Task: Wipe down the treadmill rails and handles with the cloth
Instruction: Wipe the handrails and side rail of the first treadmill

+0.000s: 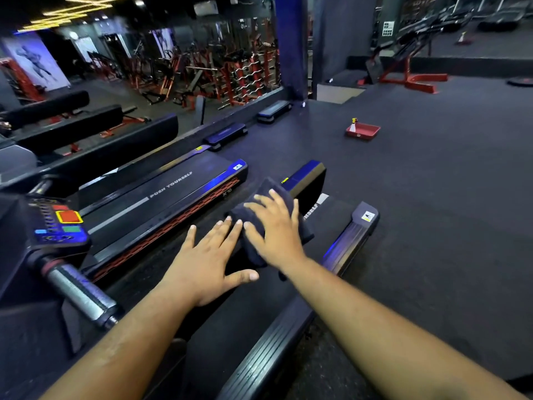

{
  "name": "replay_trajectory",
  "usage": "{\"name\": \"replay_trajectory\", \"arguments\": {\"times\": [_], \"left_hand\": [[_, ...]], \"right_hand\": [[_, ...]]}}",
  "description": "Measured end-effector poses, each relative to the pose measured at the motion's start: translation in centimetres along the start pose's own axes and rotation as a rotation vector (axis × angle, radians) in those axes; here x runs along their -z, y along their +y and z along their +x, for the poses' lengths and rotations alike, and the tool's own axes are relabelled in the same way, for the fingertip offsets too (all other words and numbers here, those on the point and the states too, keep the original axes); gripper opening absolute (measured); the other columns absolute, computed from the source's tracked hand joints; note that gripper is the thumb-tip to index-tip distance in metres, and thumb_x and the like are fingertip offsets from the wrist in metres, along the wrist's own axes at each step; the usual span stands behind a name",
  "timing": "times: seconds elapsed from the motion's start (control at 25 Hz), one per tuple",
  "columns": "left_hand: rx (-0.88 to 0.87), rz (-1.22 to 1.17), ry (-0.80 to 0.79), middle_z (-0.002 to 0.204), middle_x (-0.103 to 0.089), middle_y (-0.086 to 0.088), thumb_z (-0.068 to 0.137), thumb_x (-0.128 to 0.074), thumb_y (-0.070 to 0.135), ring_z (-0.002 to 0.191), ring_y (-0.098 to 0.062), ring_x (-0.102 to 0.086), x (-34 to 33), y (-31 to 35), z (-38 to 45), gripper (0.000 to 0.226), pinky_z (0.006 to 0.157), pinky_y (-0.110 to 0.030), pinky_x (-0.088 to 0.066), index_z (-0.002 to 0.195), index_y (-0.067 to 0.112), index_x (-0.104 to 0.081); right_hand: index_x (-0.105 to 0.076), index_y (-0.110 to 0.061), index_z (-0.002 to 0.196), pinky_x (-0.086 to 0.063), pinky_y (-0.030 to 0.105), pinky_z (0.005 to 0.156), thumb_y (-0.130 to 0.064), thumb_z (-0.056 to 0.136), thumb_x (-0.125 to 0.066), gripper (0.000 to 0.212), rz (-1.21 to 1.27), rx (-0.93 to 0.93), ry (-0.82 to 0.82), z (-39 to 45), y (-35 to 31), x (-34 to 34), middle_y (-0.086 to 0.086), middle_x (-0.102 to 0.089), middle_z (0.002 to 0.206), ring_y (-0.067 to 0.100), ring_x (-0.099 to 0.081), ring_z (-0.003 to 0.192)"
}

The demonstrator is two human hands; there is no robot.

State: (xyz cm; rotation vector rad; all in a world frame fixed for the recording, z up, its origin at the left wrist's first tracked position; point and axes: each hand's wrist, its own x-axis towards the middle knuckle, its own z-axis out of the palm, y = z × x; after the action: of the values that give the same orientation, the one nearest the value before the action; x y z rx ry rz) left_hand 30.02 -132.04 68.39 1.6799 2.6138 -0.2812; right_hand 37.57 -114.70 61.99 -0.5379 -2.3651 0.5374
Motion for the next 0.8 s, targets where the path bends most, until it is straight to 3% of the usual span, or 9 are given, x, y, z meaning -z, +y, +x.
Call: {"name": "replay_trajectory", "arguments": {"times": [0.12,0.2,0.28,0.4,0.52,0.68,0.76,0.8], "left_hand": [[-0.032,-0.007,0.018,0.165,0.017,0.004,0.063,0.009,0.097,0.152,-0.009,0.014,0.0,0.5,1.9,0.109,0.123,-0.051,0.006,0.148,0.033,0.029],[-0.039,-0.044,0.037,0.164,0.018,0.007,0.067,0.001,0.098,0.151,-0.009,0.014,-0.3,0.5,2.2,0.109,0.123,-0.047,0.005,0.153,0.033,0.022],[-0.04,-0.063,0.054,0.164,0.017,0.008,0.07,-0.007,0.097,0.151,-0.008,0.014,-0.5,0.7,2.6,0.109,0.123,-0.043,0.005,0.155,0.032,0.017],[-0.041,-0.052,0.061,0.165,0.017,0.006,0.069,-0.006,0.098,0.151,-0.009,0.015,-0.6,0.8,3.1,0.112,0.123,-0.04,0.004,0.155,0.032,0.017],[-0.049,-0.042,0.063,0.165,0.017,0.006,0.071,-0.01,0.097,0.151,-0.009,0.015,-0.6,0.7,3.5,0.111,0.124,-0.039,0.004,0.156,0.031,0.016],[-0.048,-0.046,0.068,0.165,0.016,0.008,0.075,-0.016,0.096,0.152,-0.009,0.014,-1.0,0.5,3.4,0.109,0.124,-0.04,0.003,0.156,0.031,0.014],[-0.044,-0.039,0.077,0.165,0.015,0.007,0.075,-0.016,0.096,0.152,-0.009,0.013,-1.1,0.6,3.4,0.109,0.125,-0.043,0.0,0.157,0.031,0.013],[-0.044,-0.036,0.082,0.165,0.014,0.007,0.074,-0.015,0.096,0.151,-0.009,0.013,-1.1,0.6,3.5,0.109,0.125,-0.043,-0.001,0.157,0.031,0.013]], "right_hand": [[-0.053,-0.035,0.137,-0.001,0.069,0.115,-0.057,0.09,-0.038,0.054,-0.125,0.05,0.017,2.9,4.8,1.3,-0.007,-0.043,0.152,0.019,-0.018,0.151],[-0.052,-0.038,0.137,-0.002,0.074,0.113,-0.055,0.094,-0.041,0.048,-0.112,-0.19,0.035,7.1,8.2,3.2,-0.008,-0.035,0.157,0.019,-0.008,0.153],[-0.049,-0.036,0.141,-0.007,0.074,0.112,-0.048,0.095,-0.05,0.048,0.051,-0.411,0.098,8.0,9.0,2.7,-0.007,-0.022,0.163,0.02,0.003,0.153],[-0.043,-0.029,0.147,-0.014,0.068,0.115,-0.041,0.091,-0.053,0.059,0.287,-0.37,0.198,3.3,3.9,-0.6,-0.002,-0.01,0.167,0.025,0.008,0.153],[-0.034,-0.03,0.152,-0.01,0.066,0.115,-0.046,0.091,-0.05,0.066,0.249,-0.311,0.202,3.1,5.2,-0.9,-0.002,-0.005,0.167,0.027,0.009,0.153],[-0.02,-0.028,0.157,-0.007,0.06,0.12,-0.043,0.094,-0.053,0.073,0.471,-0.636,0.381,7.8,10.2,0.5,0.003,-0.002,0.167,0.029,0.001,0.154],[-0.016,-0.019,0.157,-0.005,0.048,0.124,-0.05,0.09,-0.044,0.079,0.681,-0.771,0.482,5.4,7.9,-1.5,0.01,-0.004,0.166,0.029,-0.002,0.154],[-0.013,-0.016,0.157,-0.003,0.044,0.124,-0.054,0.089,-0.039,0.083,0.774,-0.791,0.456,3.5,5.6,-2.6,0.011,-0.003,0.166,0.028,-0.001,0.154]]}}
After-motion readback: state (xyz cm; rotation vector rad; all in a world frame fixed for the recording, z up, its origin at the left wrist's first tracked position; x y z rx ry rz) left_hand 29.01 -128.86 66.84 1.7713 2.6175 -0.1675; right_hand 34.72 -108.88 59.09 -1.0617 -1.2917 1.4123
